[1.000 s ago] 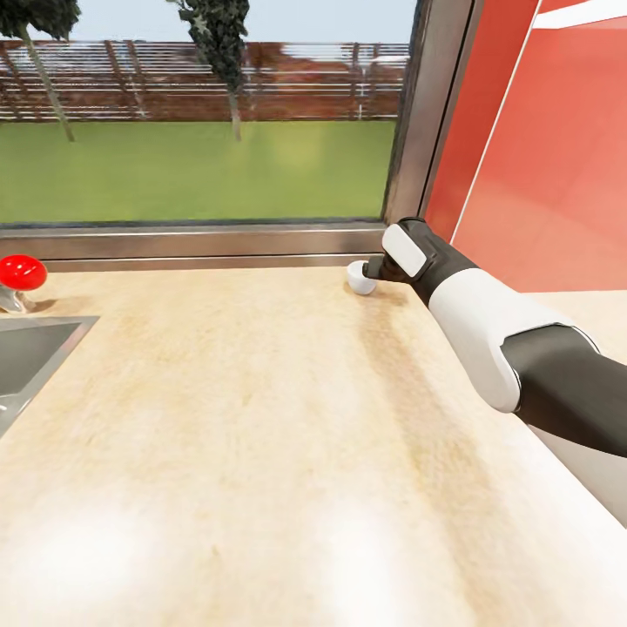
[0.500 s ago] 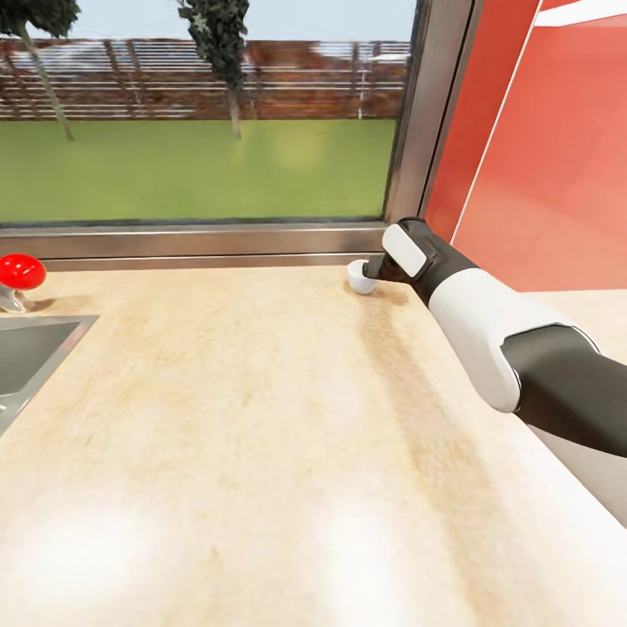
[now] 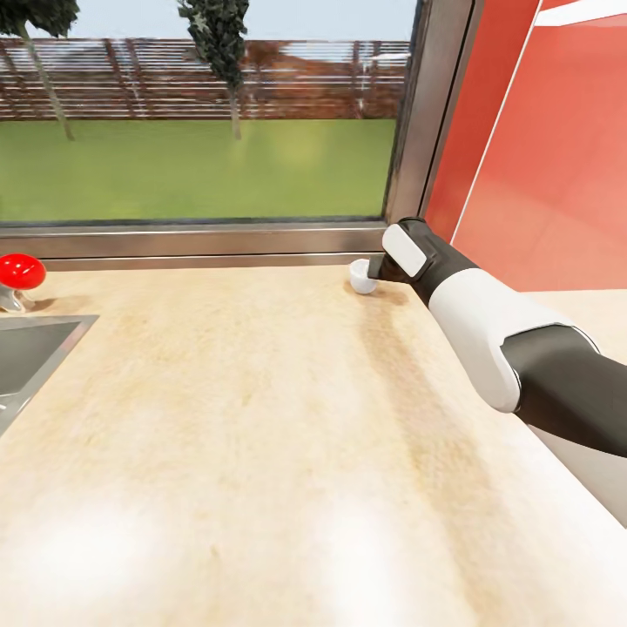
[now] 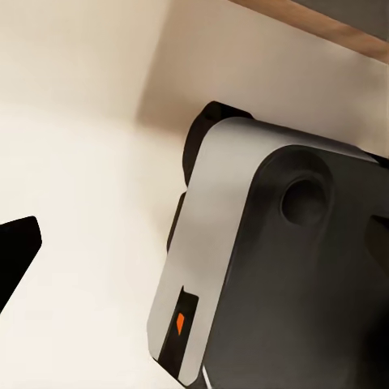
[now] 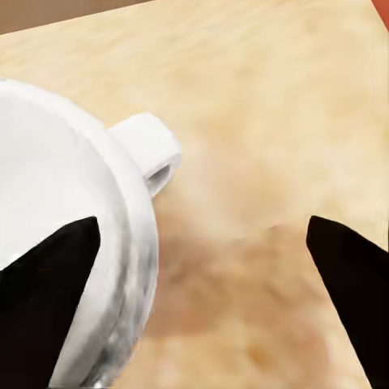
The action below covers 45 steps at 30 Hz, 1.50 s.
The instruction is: Set up a coffee station on the kitchen countertop: keep the coffee maker on the countertop, move the bottle of coffee from the kitchen shelf to the counter next to the coffee maker, place a paper coffee filter on top of the coffee maker, put the saucer next to the coffee maker with the coffee cup on the saucer, and place the electric kettle next to the coffee maker.
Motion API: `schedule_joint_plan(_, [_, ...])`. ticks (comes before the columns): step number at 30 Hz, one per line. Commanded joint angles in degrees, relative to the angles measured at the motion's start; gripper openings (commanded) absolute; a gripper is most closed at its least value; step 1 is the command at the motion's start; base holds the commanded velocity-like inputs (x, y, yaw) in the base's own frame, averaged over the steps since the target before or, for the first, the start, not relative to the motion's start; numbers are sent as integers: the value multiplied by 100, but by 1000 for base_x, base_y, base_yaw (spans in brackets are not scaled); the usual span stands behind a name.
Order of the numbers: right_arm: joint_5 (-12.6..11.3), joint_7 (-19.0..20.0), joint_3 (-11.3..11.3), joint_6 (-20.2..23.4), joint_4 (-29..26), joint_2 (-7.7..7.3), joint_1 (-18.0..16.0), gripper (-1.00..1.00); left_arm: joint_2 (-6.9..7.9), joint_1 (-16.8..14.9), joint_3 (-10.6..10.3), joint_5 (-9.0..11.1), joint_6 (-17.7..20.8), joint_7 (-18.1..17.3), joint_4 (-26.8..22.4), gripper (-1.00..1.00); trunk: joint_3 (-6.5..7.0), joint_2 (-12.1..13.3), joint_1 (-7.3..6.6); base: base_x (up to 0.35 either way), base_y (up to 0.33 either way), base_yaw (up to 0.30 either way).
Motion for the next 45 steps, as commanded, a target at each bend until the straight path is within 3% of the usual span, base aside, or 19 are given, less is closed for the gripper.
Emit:
schedule_joint_plan(1, [-58, -45, 44, 19, -7, -3, -4, -100, 2, -3, -9, 25, -18, -25, 8, 100, -4, -2, 0, 0, 0, 0])
schedule_joint_plan(22, [-58, -36, 44, 19, -7, -3, -4, -100, 2, -3, -9, 25, -18, -21, 8, 100, 2, -2, 0, 0, 0, 0])
schedule_joint_plan(45, [-46, -119, 96, 23, -58, 54, -4, -100, 2, -3, -9, 25, -18, -28, 8, 100, 194, -2, 0, 0, 0, 0])
